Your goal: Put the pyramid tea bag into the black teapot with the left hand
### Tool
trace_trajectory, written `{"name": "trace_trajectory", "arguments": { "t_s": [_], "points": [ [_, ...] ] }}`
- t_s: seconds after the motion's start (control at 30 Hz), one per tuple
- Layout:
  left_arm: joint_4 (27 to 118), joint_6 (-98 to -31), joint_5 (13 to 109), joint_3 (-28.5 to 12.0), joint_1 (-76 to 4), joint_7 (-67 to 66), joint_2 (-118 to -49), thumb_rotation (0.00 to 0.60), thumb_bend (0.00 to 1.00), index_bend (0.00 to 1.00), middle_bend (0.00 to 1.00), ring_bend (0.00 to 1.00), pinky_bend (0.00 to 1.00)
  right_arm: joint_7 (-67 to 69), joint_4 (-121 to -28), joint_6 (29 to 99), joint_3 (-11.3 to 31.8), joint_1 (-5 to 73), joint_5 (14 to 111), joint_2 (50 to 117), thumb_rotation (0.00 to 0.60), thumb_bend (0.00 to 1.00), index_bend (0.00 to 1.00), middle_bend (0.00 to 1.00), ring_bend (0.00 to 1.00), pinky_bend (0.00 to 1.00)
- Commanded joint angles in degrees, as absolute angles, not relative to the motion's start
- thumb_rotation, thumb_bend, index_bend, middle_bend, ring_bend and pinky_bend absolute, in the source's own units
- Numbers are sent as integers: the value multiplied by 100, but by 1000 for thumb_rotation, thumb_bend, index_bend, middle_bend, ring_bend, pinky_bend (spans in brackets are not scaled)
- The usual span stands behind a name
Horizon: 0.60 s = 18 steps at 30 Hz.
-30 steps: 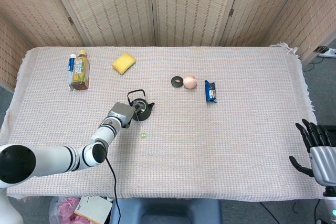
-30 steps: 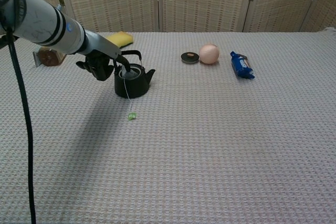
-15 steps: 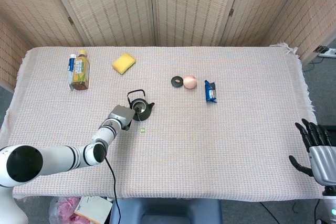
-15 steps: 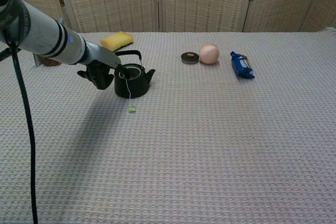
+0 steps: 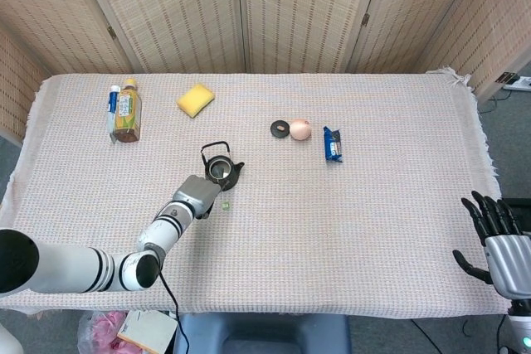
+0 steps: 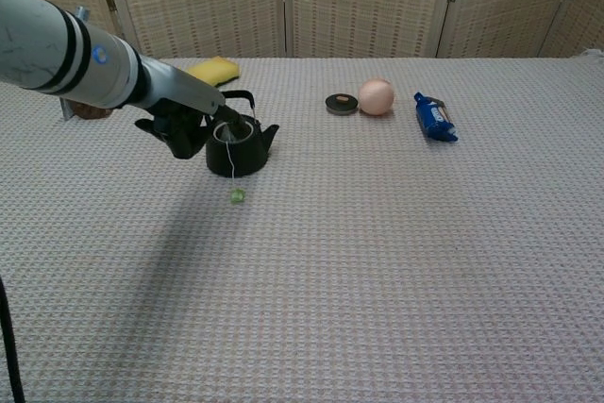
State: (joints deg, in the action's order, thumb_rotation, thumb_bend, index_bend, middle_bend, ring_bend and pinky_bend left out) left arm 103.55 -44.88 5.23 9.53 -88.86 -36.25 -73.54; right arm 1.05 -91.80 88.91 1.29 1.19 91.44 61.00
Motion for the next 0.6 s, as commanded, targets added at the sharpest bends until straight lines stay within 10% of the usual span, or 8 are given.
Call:
{"name": "trace_trajectory", "arguments": {
  "t_s": [0.03,0.23,0.4,0.6],
  "points": [
    [11401,-5356,851,801,-8902,-3725,-6781,600,1000,0,1000,869,865,97,-9181,8967,84,86,9244,6102,600,197,0,0,0,0],
    [12831,-6315,1582,823,-8553,-3778,-5908,600,979,0,916,765,806,114,-9159,9076,21,37,9390,6099,600,198,0,0,0,0],
    [13499,-6792,2867,1271,-7615,-3434,-5199,600,635,0,653,522,542,153,-9145,9106,-8,21,9446,6092,600,198,0,0,0,0],
    [13157,-8168,5825,2206,-5338,-2540,-4981,600,501,0,331,253,391,66,-9161,9022,-46,61,9512,6116,600,198,0,0,0,0]
  ]
}}
